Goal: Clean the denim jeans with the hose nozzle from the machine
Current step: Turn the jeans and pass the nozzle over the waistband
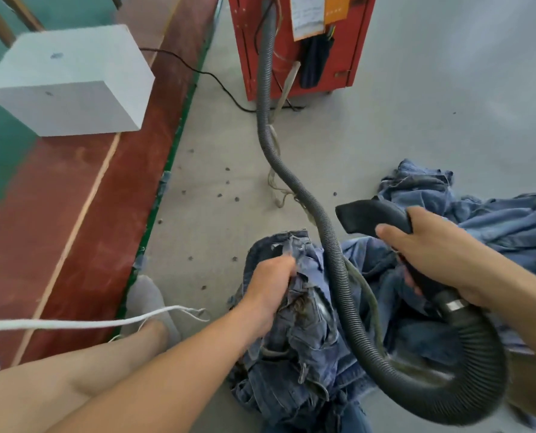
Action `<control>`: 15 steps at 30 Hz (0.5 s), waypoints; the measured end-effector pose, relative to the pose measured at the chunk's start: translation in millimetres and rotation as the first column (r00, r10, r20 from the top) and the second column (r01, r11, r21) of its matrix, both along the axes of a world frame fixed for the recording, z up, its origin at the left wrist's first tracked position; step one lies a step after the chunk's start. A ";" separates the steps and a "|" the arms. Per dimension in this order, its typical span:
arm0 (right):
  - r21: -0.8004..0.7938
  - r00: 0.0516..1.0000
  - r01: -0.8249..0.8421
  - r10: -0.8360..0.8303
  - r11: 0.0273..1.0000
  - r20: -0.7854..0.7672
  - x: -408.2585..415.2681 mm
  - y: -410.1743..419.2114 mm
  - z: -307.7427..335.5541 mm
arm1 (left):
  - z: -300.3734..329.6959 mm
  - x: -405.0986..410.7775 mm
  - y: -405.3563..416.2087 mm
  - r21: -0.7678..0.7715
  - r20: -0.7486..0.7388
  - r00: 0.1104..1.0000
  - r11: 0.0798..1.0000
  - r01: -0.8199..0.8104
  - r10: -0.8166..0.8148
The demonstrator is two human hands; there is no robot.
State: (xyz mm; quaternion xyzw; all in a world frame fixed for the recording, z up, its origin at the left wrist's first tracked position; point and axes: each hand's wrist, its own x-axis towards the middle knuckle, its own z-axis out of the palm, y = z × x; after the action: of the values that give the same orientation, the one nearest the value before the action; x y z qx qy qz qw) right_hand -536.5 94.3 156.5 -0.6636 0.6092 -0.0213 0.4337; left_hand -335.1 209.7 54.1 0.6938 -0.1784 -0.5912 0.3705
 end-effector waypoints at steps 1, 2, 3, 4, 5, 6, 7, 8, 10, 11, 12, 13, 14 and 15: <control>-0.012 0.999 -0.049 0.049 0.999 -0.019 -4.0 0.0 -1.4 | -1.6 4.8 -3.3 0.116 -0.221 0.971 0.991 -0.067 0.092; -0.038 0.989 -0.133 0.130 0.990 -0.069 -6.5 0.4 -3.9 | -4.6 8.5 -5.3 0.192 -0.341 0.933 0.980 -0.050 0.115; -0.075 0.963 -0.241 0.229 0.967 -0.144 -7.4 0.9 -6.5 | -7.4 10.8 -6.7 0.235 -0.368 0.924 0.972 -0.019 0.107; -0.109 0.921 -0.350 0.320 0.930 -0.224 -7.4 1.1 -8.9 | -9.4 11.7 -6.5 0.275 -0.342 0.935 0.961 0.001 0.097; -0.127 0.872 -0.442 0.392 0.888 -0.294 -7.1 1.5 -10.9 | -12.0 13.1 -5.2 0.315 -0.291 0.952 0.949 0.006 0.091; -0.131 0.828 -0.509 0.443 0.851 -0.345 -7.1 1.5 -13.0 | -14.6 15.1 -4.0 0.336 -0.256 0.962 0.942 -0.004 0.095; -0.131 0.791 -0.556 0.475 0.821 -0.386 -7.6 1.4 -14.7 | -20.9 19.6 -4.2 0.340 -0.219 0.970 0.940 -0.026 0.106; -0.137 0.760 -0.592 0.493 0.795 -0.424 -8.8 1.1 -16.5 | -25.7 24.9 -4.2 0.333 -0.182 0.977 0.942 -0.047 0.113; -0.191 0.709 -0.653 0.502 0.733 -0.495 -12.7 -0.9 -18.1 | -30.8 36.5 -5.2 0.312 -0.188 0.970 0.946 -0.089 0.153; -0.249 0.689 -0.685 0.499 0.684 -0.526 -13.8 -3.4 -17.7 | -31.4 41.5 -5.6 0.302 -0.233 0.954 0.947 -0.112 0.187; -0.319 0.675 -0.715 0.494 0.623 -0.549 -13.6 -6.8 -16.2 | -30.1 45.4 -5.6 0.293 -0.275 0.937 0.947 -0.133 0.216; -0.388 0.666 -0.735 0.485 0.557 -0.567 -11.6 -11.1 -14.1 | -30.6 48.5 -5.4 0.279 -0.323 0.917 0.949 -0.144 0.234; -0.444 0.659 -0.748 0.474 0.493 -0.584 -9.2 -16.6 -11.9 | -30.8 50.0 -5.7 0.262 -0.356 0.905 0.954 -0.144 0.234; -0.480 0.649 -0.759 0.462 0.440 -0.604 -6.1 -22.5 -8.9 | -32.7 51.2 -6.4 0.247 -0.368 0.901 0.958 -0.143 0.230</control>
State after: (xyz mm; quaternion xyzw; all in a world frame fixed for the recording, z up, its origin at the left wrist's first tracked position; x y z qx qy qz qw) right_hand -542.6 71.8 147.6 -0.9415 0.3344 0.0425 -0.0050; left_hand -283.9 203.3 21.4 0.6106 0.0317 -0.6956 0.3772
